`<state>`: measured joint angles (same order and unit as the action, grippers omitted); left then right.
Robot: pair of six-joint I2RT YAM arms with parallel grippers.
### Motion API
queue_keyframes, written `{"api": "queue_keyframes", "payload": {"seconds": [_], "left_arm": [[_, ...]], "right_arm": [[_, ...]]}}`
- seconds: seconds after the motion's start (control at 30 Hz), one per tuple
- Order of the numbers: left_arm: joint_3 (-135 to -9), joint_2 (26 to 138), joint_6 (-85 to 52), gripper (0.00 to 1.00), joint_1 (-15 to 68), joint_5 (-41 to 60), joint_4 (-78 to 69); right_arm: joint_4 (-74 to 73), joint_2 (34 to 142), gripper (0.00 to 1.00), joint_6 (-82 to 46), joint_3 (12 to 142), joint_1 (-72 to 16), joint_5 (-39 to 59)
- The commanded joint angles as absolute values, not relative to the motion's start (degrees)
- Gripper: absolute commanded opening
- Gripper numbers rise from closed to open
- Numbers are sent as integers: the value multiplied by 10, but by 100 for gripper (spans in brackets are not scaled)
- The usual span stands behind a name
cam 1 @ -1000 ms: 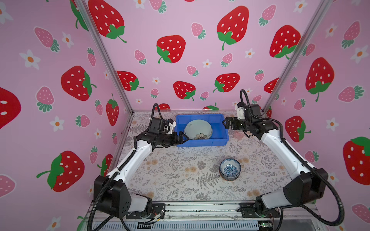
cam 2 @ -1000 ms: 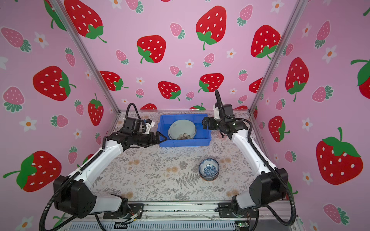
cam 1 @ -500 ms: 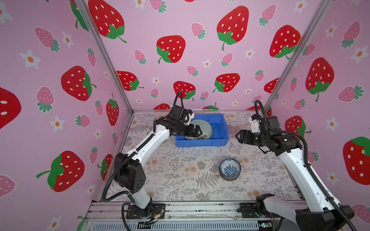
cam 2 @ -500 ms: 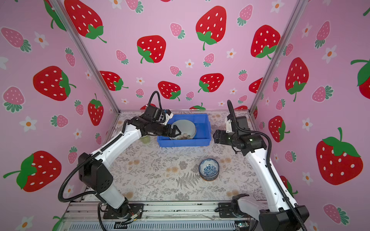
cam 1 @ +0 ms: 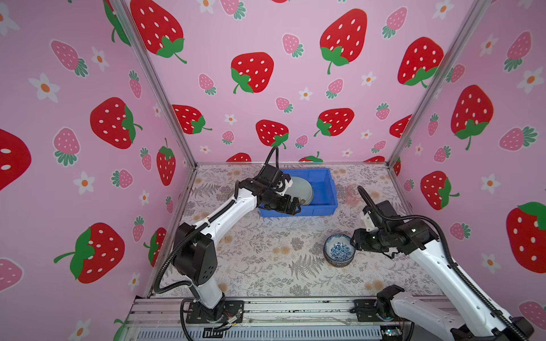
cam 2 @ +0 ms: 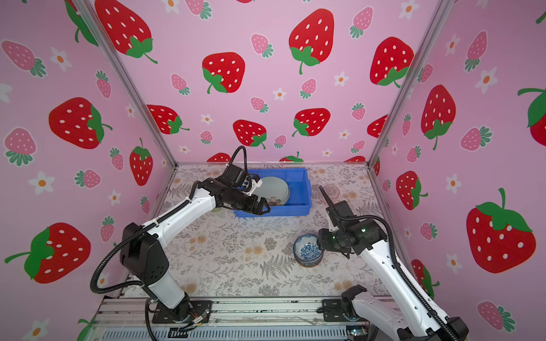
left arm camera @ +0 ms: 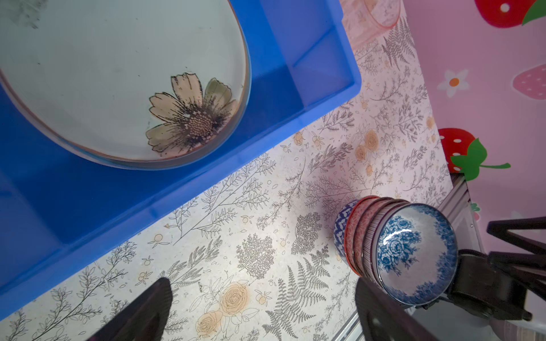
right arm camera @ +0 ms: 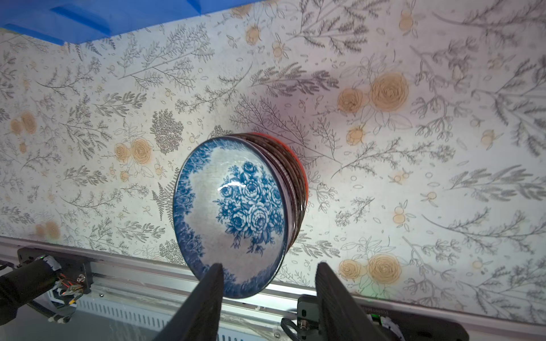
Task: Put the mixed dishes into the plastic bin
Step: 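Grasp the blue-and-white bowl stack rim with the right gripper while the left hovers, then lift the top blue-and-white bowl off the stack with the right gripper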
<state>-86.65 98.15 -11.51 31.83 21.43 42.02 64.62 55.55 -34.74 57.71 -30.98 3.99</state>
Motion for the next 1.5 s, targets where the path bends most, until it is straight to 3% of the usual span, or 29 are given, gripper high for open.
{"api": "queue_keyframes", "payload": {"seconds": [0.0,0.9,1.47], "left_arm": [[-869,996,-93,99,331,204,443],[-881,998,-110,99,323,238,445],[-884,1000,-110,99,320,242,448]], "right_arm": [[661,554,49,-376,555,-320,28],[622,617,32,-386,531,-350,-7],[633,627,16,-380,555,-356,-20]]}}
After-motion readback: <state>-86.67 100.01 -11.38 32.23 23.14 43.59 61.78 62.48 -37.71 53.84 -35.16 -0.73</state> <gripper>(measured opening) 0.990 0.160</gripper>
